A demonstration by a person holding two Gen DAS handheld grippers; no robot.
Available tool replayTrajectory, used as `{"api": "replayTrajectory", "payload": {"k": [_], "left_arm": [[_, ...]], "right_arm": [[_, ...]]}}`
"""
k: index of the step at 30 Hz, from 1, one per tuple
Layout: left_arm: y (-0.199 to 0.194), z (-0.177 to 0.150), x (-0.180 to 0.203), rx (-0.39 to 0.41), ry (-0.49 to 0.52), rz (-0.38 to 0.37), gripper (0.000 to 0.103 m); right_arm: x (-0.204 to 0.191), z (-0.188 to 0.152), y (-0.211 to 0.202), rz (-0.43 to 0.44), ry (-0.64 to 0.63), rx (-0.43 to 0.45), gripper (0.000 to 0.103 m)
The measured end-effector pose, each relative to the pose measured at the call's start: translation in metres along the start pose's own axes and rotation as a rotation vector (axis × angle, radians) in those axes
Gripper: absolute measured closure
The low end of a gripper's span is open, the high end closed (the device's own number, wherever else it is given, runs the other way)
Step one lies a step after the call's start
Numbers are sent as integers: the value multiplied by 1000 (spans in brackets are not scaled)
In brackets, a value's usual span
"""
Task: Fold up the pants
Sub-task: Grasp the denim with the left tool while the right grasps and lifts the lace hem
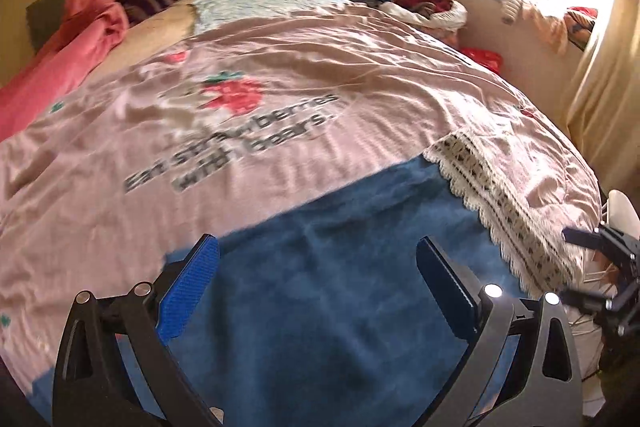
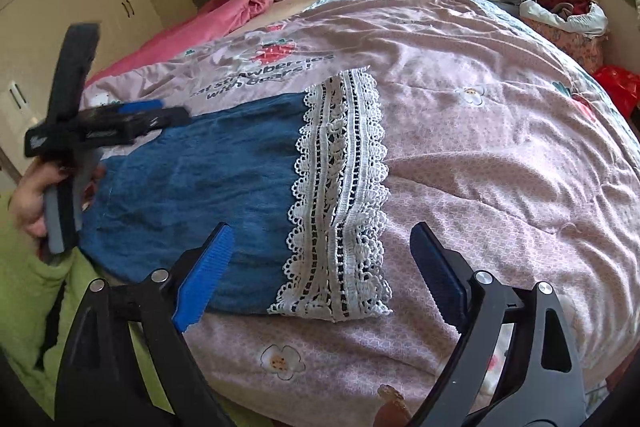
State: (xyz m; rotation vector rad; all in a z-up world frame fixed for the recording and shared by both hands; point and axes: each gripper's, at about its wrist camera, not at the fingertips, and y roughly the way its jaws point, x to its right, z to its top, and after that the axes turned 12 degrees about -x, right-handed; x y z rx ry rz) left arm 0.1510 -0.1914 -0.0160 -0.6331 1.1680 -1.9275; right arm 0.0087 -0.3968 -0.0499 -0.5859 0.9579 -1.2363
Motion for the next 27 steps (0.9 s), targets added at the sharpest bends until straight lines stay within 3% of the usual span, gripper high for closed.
{"api": "replayTrajectory", "payload": {"k": [6, 12, 15, 19, 21, 26, 27], "left_arm": [[27, 39, 28, -5, 141, -30, 5], [66, 58, 49, -72, 275, -86, 5], [90, 62, 49, -125, 278, -129, 4], [101, 63, 39, -140, 215, -222, 6], [98, 61, 40, -138, 218, -247, 24], [91, 58, 50, -151, 222, -311, 63], [92, 57, 52, -153, 220, -315, 69]], "right_arm": [[8, 1, 7, 5, 16, -11, 20], [18, -1, 13, 23, 50, -14, 20], [19, -1, 17, 32, 53, -18, 20], [20, -2, 22, 54, 62, -19, 22], [18, -1, 24, 69, 51, -27, 36], [7, -1, 33, 119, 14, -47, 54], [6, 0, 34, 127, 11, -47, 67]]}}
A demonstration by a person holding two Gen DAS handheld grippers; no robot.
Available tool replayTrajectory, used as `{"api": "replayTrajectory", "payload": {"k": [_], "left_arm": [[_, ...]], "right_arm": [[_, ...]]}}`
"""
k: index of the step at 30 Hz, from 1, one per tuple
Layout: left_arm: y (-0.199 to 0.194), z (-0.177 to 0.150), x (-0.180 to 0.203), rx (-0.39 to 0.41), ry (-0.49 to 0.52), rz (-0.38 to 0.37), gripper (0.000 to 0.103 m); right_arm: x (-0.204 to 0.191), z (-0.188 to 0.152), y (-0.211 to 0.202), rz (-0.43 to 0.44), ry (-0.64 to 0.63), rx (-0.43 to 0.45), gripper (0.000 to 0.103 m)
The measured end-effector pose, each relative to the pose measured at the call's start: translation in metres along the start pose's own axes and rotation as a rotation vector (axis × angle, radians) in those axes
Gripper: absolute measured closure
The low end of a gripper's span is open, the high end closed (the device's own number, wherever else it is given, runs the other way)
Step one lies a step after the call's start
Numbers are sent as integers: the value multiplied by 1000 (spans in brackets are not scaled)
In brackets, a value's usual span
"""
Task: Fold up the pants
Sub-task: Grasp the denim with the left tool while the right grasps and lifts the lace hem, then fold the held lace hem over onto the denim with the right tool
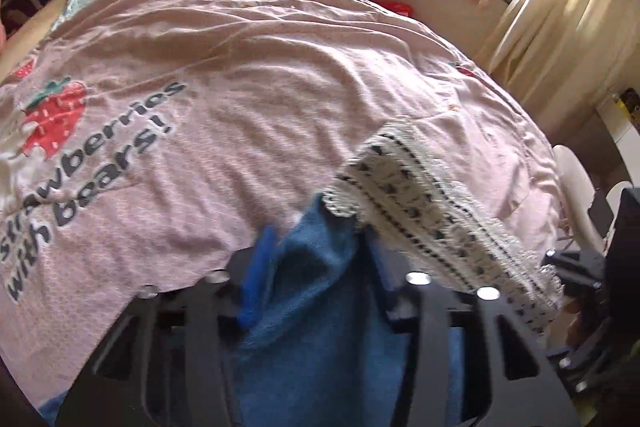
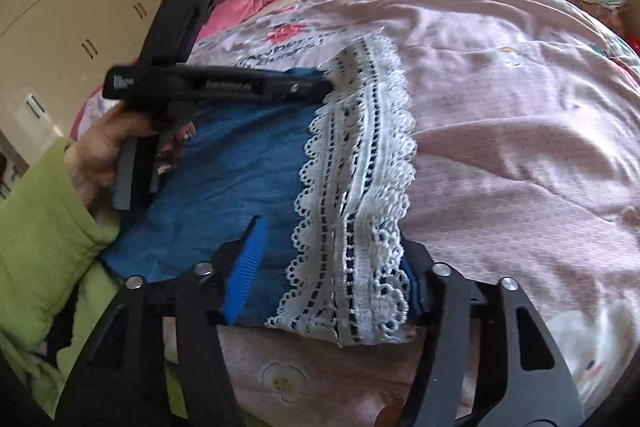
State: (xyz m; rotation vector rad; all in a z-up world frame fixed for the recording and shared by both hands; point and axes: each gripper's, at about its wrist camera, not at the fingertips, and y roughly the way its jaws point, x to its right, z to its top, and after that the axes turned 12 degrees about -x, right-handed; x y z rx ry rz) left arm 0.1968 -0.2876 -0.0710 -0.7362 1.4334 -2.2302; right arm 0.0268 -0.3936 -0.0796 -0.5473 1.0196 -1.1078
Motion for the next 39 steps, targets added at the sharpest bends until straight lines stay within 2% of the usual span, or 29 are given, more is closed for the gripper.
{"api": "replayTrajectory", "payload": {"k": [1, 2, 3, 9, 16, 19, 22, 27, 29, 33, 36, 39], "left_arm": [[1, -1, 2, 1, 0, -2, 72], [1, -1, 5, 3, 2, -2, 76], [1, -2, 6, 4, 2, 0, 79], [-9, -9, -2, 50, -43, -57, 90], [-54, -34, -25, 178, -129, -147, 91], [-76, -51, -38, 230, -163, -150, 91], [-90, -72, -54, 255, -215, -123, 86], [-105, -122, -93, 271, -386, -48, 68], [-116, -148, -107, 300, -455, -18, 64], [-141, -198, -123, 373, -577, 71, 62], [-157, -231, -133, 427, -653, 63, 58], [-167, -246, -137, 456, -681, 46, 57]], "right_arm": [[0, 1, 1, 8, 4, 0, 74], [1, 3, 1, 18, 9, 0, 86], [0, 5, 0, 26, 10, 3, 89], [-26, 16, -13, 40, -74, 34, 90], [-91, 36, -24, 89, -235, 73, 90], [-121, 42, -19, 109, -304, 67, 90], [-143, 43, -7, 121, -356, 40, 90], [-178, 38, 21, 116, -449, -28, 90], [-192, 33, 32, 127, -486, -59, 90], [-221, 20, 54, 121, -558, -122, 90], [-236, 13, 70, 87, -606, -158, 90], [-245, 8, 83, 70, -629, -175, 82]]}}
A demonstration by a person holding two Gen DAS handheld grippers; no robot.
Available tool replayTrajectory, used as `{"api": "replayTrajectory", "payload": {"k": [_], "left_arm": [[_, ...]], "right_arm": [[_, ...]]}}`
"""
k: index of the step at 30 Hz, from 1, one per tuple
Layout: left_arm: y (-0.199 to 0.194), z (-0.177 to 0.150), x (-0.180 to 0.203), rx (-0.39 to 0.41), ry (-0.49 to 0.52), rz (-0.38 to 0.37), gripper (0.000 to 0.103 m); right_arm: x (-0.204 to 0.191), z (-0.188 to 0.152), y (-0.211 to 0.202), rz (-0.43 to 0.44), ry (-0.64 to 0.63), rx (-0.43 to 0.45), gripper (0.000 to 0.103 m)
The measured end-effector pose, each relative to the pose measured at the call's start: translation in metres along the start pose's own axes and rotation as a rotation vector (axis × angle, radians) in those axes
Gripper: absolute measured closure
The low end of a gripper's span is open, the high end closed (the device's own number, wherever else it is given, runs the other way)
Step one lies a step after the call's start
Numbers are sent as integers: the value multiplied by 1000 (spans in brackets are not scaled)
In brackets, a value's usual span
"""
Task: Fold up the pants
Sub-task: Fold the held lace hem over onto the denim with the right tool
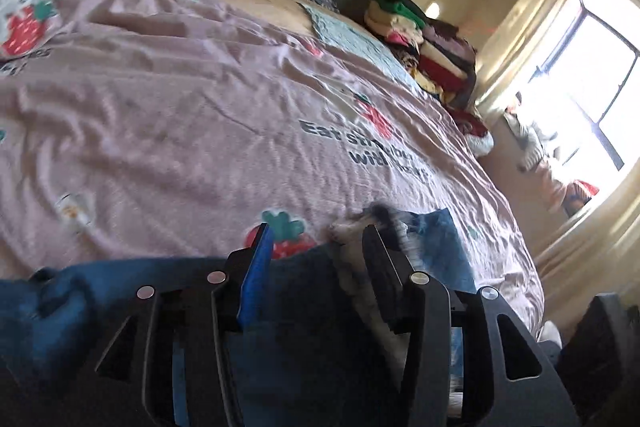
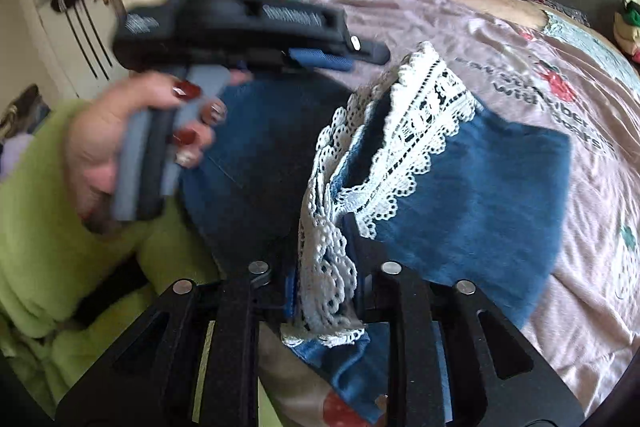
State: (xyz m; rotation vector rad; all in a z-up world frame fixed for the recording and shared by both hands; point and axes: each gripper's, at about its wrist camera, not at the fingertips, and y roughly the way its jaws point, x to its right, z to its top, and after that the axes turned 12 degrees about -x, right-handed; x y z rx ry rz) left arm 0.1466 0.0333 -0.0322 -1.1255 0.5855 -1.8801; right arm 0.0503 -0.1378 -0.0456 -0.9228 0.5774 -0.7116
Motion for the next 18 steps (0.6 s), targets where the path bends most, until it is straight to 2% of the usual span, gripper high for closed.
{"api": "replayTrajectory", "payload": {"k": [1, 3, 8, 10, 13, 18], "left_arm": [[-1, -2, -1, 2, -5, -8, 56], [-3, -1, -2, 3, -18, -37, 53], [0, -5, 3, -22, -15, -95, 49], [2, -8, 5, -33, -17, -122, 47], [9, -7, 8, -61, -26, -140, 45], [33, 3, 11, -115, -48, -71, 30]], "right_arm": [[-2, 0, 3, 8, 2, -3, 77], [-7, 1, 0, 39, -3, 8, 56], [-9, -9, -40, 65, -31, 114, 40], [4, -13, -58, 51, 5, 163, 38], [33, -18, -67, -19, 79, 183, 36], [103, -10, -67, -93, 269, 165, 36]]}}
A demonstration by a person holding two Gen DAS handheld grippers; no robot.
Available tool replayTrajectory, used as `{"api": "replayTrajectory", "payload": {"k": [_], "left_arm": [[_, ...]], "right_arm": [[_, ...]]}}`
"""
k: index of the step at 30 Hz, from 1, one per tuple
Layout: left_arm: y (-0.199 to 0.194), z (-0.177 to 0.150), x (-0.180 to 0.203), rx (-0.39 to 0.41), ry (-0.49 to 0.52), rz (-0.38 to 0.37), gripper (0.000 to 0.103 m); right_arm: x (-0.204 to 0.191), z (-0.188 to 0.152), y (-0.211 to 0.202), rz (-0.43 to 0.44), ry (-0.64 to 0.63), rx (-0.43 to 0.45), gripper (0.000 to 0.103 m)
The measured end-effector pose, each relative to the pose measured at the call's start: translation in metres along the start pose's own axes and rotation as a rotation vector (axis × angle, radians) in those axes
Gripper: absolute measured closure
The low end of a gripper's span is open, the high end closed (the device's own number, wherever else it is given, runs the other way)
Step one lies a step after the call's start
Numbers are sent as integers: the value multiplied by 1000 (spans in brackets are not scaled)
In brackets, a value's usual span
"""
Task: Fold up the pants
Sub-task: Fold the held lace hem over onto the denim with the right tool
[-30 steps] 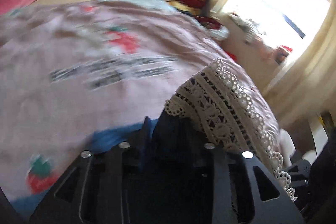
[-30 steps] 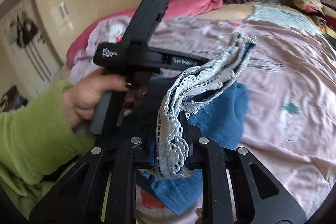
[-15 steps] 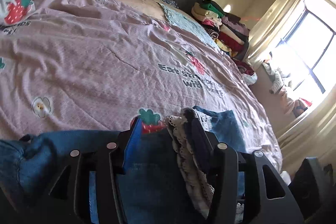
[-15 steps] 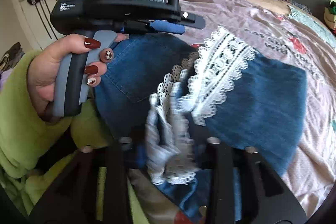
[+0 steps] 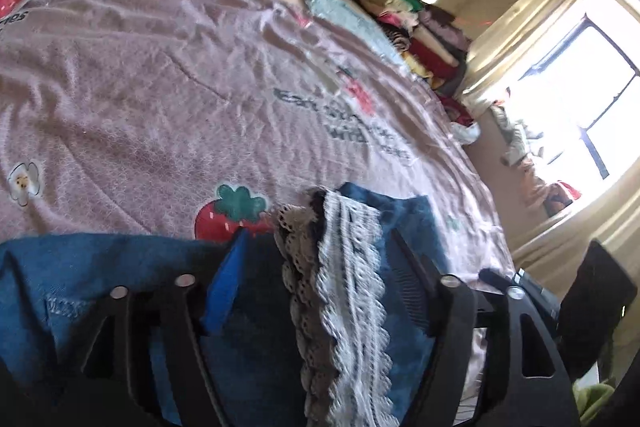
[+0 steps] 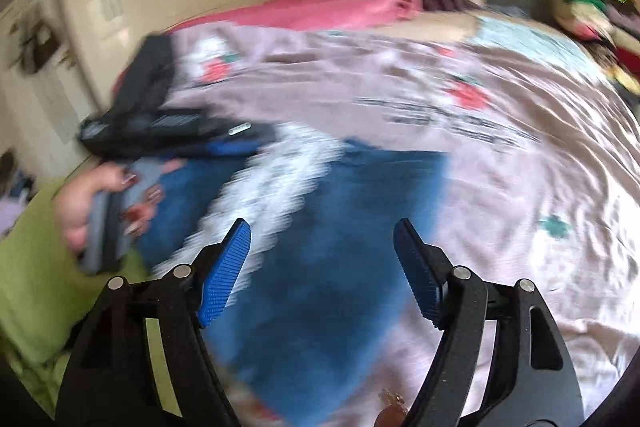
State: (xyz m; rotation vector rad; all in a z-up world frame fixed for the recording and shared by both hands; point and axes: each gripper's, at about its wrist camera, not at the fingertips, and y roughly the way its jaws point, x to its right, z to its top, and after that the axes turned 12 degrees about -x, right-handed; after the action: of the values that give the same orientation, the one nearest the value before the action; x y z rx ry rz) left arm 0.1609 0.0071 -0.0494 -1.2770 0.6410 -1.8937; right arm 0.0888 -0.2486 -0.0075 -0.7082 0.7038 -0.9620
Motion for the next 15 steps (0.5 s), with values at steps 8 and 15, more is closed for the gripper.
{"api": "replayTrajectory", "payload": {"k": [8, 15], "left_arm": [[21, 9, 4, -18, -16, 16, 82], [-4, -1, 16, 80, 33, 38, 84]], "right_arm": [[63, 43, 58, 123, 177, -127, 37], [58, 42, 68, 173, 127, -122, 93]]}}
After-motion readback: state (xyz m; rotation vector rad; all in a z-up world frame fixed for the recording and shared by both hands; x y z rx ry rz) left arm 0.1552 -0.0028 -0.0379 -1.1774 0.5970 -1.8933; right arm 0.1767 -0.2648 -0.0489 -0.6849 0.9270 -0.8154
